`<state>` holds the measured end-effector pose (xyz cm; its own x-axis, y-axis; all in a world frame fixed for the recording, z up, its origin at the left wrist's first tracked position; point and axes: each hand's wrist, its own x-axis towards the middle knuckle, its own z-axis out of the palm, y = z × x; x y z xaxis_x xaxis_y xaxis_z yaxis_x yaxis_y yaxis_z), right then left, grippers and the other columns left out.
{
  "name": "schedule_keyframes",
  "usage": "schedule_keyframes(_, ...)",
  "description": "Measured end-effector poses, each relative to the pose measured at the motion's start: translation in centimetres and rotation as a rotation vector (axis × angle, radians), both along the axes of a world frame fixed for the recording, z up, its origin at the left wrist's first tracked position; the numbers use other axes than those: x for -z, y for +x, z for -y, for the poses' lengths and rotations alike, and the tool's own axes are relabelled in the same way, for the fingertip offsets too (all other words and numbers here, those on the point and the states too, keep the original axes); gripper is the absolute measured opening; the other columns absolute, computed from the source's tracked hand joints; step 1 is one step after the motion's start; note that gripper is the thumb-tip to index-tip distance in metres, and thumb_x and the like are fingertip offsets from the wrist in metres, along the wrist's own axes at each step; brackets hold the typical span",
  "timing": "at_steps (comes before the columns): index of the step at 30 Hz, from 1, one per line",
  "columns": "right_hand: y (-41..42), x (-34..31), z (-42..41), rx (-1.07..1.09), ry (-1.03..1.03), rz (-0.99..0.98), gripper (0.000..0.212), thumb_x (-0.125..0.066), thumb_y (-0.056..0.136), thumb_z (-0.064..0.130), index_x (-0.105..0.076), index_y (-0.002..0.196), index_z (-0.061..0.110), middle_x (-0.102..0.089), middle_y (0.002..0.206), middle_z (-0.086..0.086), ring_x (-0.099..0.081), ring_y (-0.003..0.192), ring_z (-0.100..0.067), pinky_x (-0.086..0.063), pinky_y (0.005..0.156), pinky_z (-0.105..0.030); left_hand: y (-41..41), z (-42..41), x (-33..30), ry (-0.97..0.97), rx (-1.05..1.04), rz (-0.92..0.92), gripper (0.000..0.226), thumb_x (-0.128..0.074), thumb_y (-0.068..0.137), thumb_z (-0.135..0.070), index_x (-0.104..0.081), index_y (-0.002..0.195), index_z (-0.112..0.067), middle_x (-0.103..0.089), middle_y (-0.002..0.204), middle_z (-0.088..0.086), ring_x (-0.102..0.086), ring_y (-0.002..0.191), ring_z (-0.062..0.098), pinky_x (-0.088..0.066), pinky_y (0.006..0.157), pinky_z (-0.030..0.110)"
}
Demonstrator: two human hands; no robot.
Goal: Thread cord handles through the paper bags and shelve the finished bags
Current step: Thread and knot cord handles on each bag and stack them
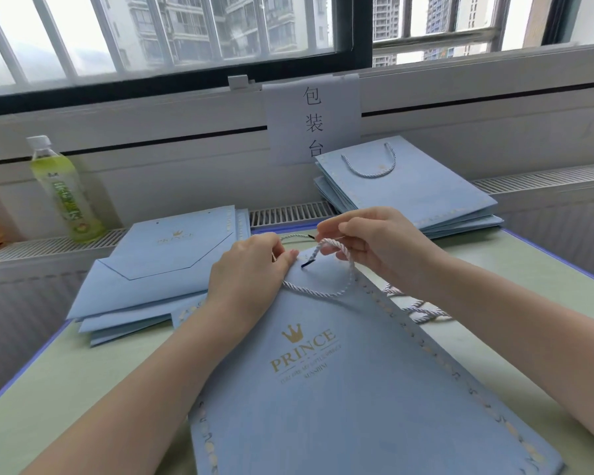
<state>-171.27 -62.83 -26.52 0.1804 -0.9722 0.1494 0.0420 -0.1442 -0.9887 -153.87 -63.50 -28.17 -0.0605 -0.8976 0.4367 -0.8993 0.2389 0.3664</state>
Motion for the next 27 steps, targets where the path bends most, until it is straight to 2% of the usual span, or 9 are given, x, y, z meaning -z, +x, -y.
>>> schedule_keyframes(3, 0.2, 0.4, 0.0, 0.026, -0.023, -0.131, 0.023, -0.053, 0.095, 0.018, -0.069, 0.089, 0.003, -0.07, 0.093, -0.011, -0.066, 0.077, -0.011, -0.055, 0.076, -0.02, 0.0, -0.1, 0.0, -0.019, 0.009, -0.005, 0.028, -0.051, 0.093, -0.044, -0.06, 0.085, -0.019, -0.064, 0.086, 0.001, -0.057, 0.087, 0.024, -0.045, 0.072, 0.035)
schedule_keyframes(5, 0.3, 0.9, -0.2, 0.022, -0.1, -0.348, 0.018, -0.062, 0.09, 0.025, -0.07, 0.09, 0.009, -0.072, 0.089, -0.003, -0.067, 0.078, -0.007, -0.055, 0.079, -0.02, -0.1, -0.1, 0.0, -0.018, 0.006, 0.011, 0.028, -0.051, 0.093, -0.044, -0.06, 0.085, -0.019, -0.064, 0.086, 0.001, -0.057, 0.088, 0.024, -0.044, 0.072, 0.034)
schedule_keyframes(7, 0.5, 1.4, -0.4, 0.054, -0.28, -0.623, 0.007, -0.068, 0.085, 0.022, -0.068, 0.089, 0.016, -0.068, 0.083, 0.009, -0.062, 0.073, 0.0, -0.049, 0.073, -0.014, -0.1, -0.2, 0.1, -0.012, -0.005, 0.03, 0.027, -0.051, 0.093, -0.044, -0.06, 0.086, -0.02, -0.064, 0.088, 0.001, -0.056, 0.088, 0.023, -0.04, 0.069, 0.032)
schedule_keyframes(9, 0.8, 1.7, -0.5, 0.066, -0.483, -0.818, 0.009, -0.067, 0.083, 0.013, -0.069, 0.091, 0.017, -0.061, 0.085, 0.011, -0.056, 0.075, -0.002, -0.04, 0.071, -0.008, -0.1, -0.2, 0.2, -0.008, -0.008, 0.041, 0.025, -0.051, 0.093, -0.043, -0.06, 0.087, -0.02, -0.064, 0.09, 0.001, -0.055, 0.089, 0.023, -0.038, 0.069, 0.031)
schedule_keyframes(12, 1.1, 1.8, -0.6, 0.018, -0.64, -1.005, 0.01, -0.063, 0.088, 0.014, -0.069, 0.096, 0.012, -0.05, 0.086, 0.006, -0.047, 0.079, -0.01, -0.032, 0.07, -0.015, -0.1, -0.2, 0.3, 0.0, -0.006, 0.049, 0.025, -0.051, 0.093, -0.043, -0.06, 0.088, -0.02, -0.065, 0.091, 0.0, -0.056, 0.089, 0.023, -0.039, 0.069, 0.031)
schedule_keyframes(16, 1.0, 1.7, -0.8, 0.077, -0.678, -1.095, 0.011, -0.052, 0.094, 0.017, -0.061, 0.098, 0.014, -0.055, 0.09, 0.003, -0.049, 0.084, -0.017, -0.038, 0.076, -0.027, -0.1, -0.2, 0.1, -0.007, 0.002, 0.034, 0.025, -0.051, 0.093, -0.043, -0.06, 0.088, -0.02, -0.064, 0.09, 0.0, -0.056, 0.089, 0.022, -0.039, 0.07, 0.031)
schedule_keyframes(20, 0.6, 1.7, -0.4, 0.203, -0.693, -1.069, 0.015, -0.047, 0.091, 0.001, -0.053, 0.099, 0.012, -0.063, 0.091, -0.004, -0.055, 0.082, -0.026, -0.046, 0.073, -0.043, 0.0, -0.1, 0.0, -0.008, 0.04, -0.048, 0.02, -0.054, 0.091, -0.042, -0.064, 0.087, -0.025, -0.059, 0.078, -0.005, -0.055, 0.087, 0.021, -0.039, 0.07, 0.031)
schedule_keyframes(23, 0.5, 1.7, 0.0, 0.219, -0.781, -1.035, 0.021, -0.049, 0.088, -0.003, -0.062, 0.099, 0.01, -0.064, 0.095, -0.005, -0.057, 0.08, -0.028, -0.048, 0.069, -0.041, 0.0, -0.1, 0.0, 0.017, 0.061, -0.092, 0.013, -0.056, 0.089, -0.041, -0.064, 0.084, -0.031, -0.05, 0.065, -0.012, -0.054, 0.082, 0.019, -0.037, 0.068, 0.03)
schedule_keyframes(27, 0.7, 1.8, 0.0, 0.189, -0.859, -1.018, 0.009, -0.059, 0.088, 0.002, -0.066, 0.089, 0.006, -0.063, 0.087, -0.008, -0.058, 0.071, -0.028, -0.049, 0.062, -0.038, -0.2, -0.2, -0.1, 0.025, 0.061, -0.084, 0.011, -0.056, 0.089, -0.04, -0.058, 0.08, -0.034, -0.049, 0.064, -0.011, -0.053, 0.08, 0.018, -0.035, 0.067, 0.029)
